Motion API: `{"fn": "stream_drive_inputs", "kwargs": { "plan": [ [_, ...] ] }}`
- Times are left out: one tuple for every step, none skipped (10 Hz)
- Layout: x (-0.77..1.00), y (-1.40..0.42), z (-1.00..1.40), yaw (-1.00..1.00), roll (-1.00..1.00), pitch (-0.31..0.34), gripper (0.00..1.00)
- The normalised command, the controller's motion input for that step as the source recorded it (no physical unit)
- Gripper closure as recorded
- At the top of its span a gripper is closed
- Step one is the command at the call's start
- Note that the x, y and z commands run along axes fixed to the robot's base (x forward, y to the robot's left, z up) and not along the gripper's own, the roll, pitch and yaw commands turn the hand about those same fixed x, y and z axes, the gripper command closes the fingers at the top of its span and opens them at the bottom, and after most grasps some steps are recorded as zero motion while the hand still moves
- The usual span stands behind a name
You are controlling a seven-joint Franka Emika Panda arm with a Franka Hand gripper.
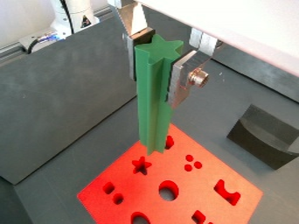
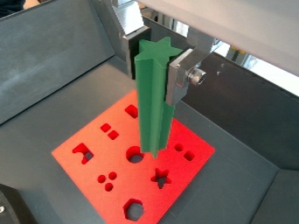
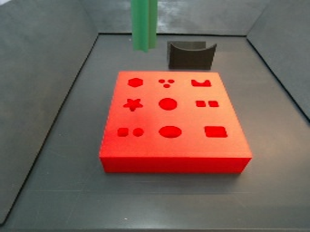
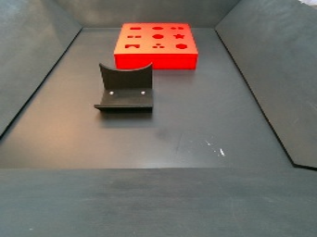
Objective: Insert the star object.
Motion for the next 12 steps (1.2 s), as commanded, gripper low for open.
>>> {"fn": "stream_drive_inputs", "kwargs": {
  "plan": [
    [0.02, 0.01, -0.37, -0.49, -0.09, -0.033, 1.0],
    [0.03, 0.0, -0.55, -0.93, -0.11, -0.073, 1.0],
    [0.0, 0.0, -0.56, -0.97, -0.09, -0.104, 1.0],
    [0.0, 0.0, -0.53, -0.94, -0.12, -0.146, 1.0],
    [0.0, 0.0, -0.49, -0.92, -0.14, -0.169, 1.0],
    [0.0, 0.01, -0.35, -0.71, -0.19, -0.101, 1.0],
    [-0.03, -0.04, -0.21, -0.49, -0.04, -0.09, 1.0],
    [-0.01, -0.08, -0.25, -0.45, 0.08, -0.001, 1.0],
    [-0.03, -0.01, -0.41, -0.47, 0.13, 0.0, 1.0],
    [-0.07, -0.02, -0.42, -0.43, 0.15, -0.01, 1.0],
    [0.0, 0.0, -0.55, -0.36, 0.01, -0.043, 1.0],
    [0.0, 0.0, -0.61, -0.35, 0.0, -0.044, 1.0]
  ]
}}
